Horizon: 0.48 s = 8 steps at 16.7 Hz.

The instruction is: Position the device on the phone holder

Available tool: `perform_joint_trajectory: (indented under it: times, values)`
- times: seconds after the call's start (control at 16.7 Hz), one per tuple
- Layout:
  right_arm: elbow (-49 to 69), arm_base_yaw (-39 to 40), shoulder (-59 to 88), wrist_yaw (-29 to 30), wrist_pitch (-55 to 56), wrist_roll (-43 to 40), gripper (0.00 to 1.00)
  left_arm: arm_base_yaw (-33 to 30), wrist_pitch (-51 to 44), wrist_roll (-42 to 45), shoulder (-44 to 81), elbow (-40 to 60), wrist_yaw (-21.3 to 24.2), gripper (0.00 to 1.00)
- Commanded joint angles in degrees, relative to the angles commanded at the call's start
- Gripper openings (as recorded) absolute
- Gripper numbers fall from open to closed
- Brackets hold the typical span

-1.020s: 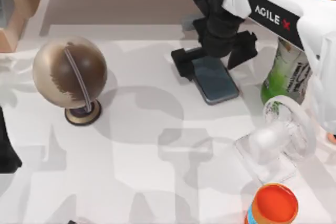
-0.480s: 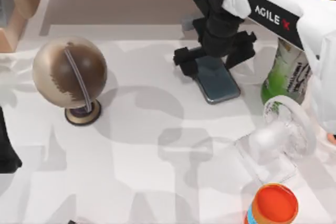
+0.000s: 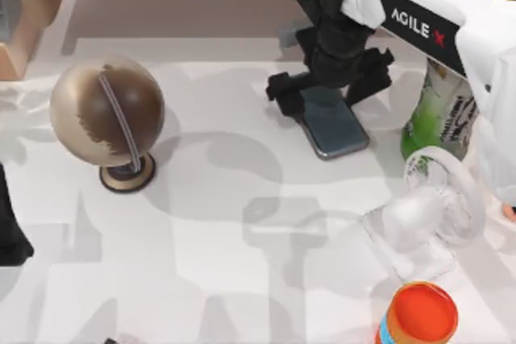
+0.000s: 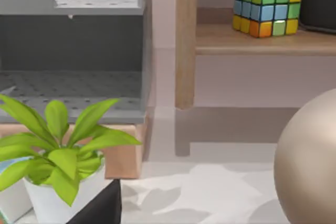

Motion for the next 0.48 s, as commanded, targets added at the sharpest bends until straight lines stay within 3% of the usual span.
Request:
perform_joint_trajectory:
  times: [0.48]
  values:
    - [-0.20,-0.16,-2.09,0.37,-0.53,-0.02,0.00,0.00,0.00,0.00,0.00,0.00,0.00,1.00]
